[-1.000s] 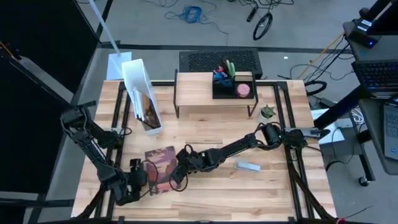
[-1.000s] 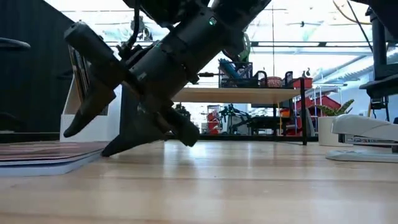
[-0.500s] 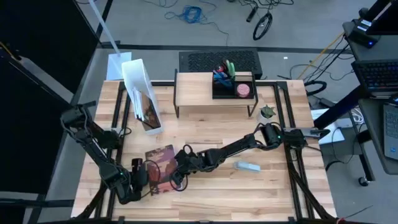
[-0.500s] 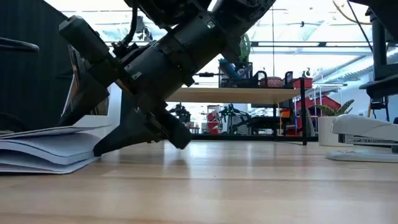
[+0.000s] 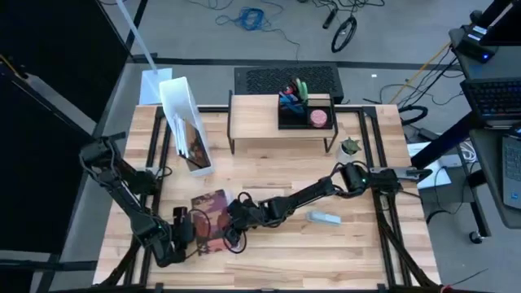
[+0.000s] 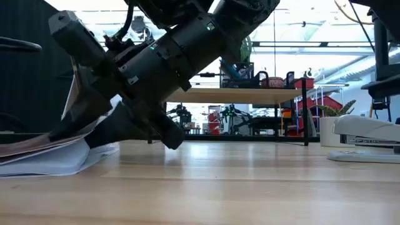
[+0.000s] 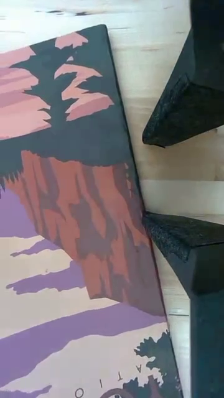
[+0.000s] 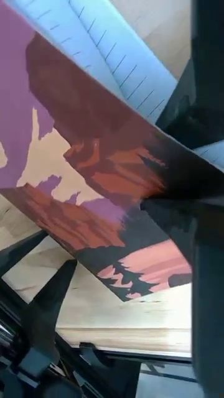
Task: Stock shelves
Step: Put the purple brown book into the white book organizer
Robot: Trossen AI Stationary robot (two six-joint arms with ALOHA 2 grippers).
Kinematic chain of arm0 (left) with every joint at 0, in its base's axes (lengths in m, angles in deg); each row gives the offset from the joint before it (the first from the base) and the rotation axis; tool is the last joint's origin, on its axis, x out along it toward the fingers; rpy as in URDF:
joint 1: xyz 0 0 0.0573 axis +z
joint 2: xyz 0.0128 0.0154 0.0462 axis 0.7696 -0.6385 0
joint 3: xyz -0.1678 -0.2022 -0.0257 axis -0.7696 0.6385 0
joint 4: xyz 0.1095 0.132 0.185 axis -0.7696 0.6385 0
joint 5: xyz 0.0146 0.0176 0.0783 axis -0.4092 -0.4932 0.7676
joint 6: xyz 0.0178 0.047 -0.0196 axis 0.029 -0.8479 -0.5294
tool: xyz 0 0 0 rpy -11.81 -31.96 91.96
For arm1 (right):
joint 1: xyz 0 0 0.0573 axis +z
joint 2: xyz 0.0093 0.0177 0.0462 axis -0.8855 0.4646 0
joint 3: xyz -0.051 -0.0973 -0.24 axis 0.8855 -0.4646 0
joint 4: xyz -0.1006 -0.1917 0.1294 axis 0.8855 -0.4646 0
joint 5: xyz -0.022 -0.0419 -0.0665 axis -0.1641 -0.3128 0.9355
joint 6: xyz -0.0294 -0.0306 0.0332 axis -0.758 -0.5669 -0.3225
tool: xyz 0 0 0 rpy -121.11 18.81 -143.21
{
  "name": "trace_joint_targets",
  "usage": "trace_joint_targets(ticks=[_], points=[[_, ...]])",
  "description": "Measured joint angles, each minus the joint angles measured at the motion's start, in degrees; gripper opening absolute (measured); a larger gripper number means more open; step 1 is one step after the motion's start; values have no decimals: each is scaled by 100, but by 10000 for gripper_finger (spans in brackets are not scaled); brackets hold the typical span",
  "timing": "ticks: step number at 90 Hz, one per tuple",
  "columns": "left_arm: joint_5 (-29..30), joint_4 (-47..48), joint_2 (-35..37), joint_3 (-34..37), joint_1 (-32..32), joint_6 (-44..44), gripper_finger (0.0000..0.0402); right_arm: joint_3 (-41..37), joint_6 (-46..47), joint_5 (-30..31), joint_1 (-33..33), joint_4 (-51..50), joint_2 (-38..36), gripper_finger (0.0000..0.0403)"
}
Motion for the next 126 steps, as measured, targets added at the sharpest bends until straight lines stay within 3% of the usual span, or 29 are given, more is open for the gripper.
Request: trace_joint_targets(ticks=[8,37,49,66,84,92,126], points=[[-102,164,15,-109,8,164,180,6,-68,19,7,-1,0,20],[28,496,640,-312,-176,685,180,7,-683,47,166,-304,-251,20],[203,688,1102,-320,-285,952,180,4,-989,623,307,-1148,-656,20],[1222,902,1840,-319,-393,1129,180,2,-1332,1602,507,-2354,-1264,20],[2815,869,2366,-322,-380,1138,180,0,-1980,2728,770,-2575,-1804,20],[3204,873,2506,-322,-347,1126,180,0,-2246,3170,905,-2577,-2046,20],[4145,567,2767,-322,-250,867,180,0,-2747,3375,1294,-2552,-2448,20]])
